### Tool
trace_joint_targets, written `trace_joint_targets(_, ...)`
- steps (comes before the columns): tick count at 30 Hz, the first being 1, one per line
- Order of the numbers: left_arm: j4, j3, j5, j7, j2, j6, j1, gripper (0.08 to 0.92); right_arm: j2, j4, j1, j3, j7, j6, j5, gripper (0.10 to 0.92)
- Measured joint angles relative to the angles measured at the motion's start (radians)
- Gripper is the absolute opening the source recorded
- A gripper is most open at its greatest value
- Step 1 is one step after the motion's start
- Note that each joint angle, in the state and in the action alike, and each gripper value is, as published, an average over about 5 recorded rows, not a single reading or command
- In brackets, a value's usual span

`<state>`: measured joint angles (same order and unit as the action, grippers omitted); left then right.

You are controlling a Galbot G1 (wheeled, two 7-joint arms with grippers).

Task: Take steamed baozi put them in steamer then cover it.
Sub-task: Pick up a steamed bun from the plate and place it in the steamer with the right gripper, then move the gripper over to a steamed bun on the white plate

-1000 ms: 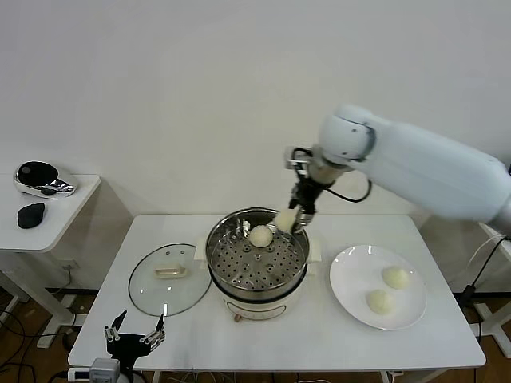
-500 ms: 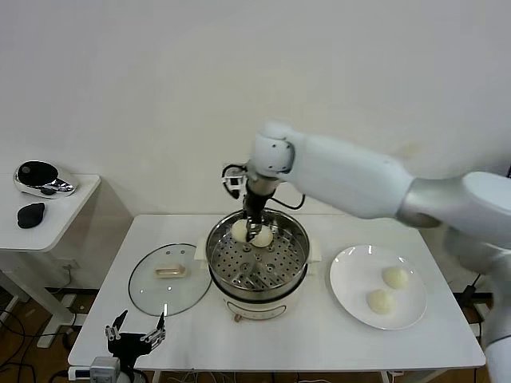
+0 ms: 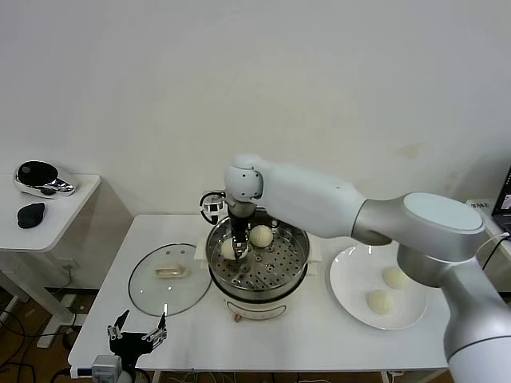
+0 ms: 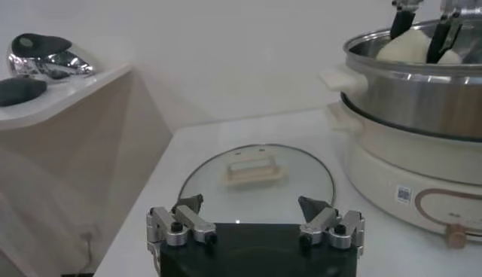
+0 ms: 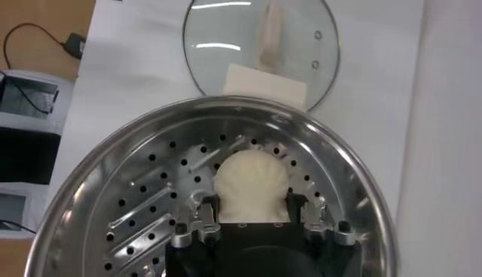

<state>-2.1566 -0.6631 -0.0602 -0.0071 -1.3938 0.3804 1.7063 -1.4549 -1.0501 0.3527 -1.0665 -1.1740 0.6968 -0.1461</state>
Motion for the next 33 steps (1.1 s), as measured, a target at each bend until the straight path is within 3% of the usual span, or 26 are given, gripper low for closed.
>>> trace_joint_targets(9, 0.002, 0.004, 0.000, 0.000, -0.003, 0.001, -0.003, 0.823, -0.009, 0.004, -0.014, 0.003, 0.003, -0.001, 0.012, 0.570)
trace_joint_targets(20, 0.004, 0.003, 0.002, 0.001, -0.007, 0.003, -0.002, 0.823, 0.034, -0.049, -0.002, 0.030, 0.011, 0.006, -0.002, 0.814)
trace_joint_targets(33, -0.005, 0.003, 0.006, 0.006, 0.003, 0.008, 0.012, 0.823, 0.341, -0.291, 0.087, 0.085, -0.052, -0.054, -0.010, 0.823)
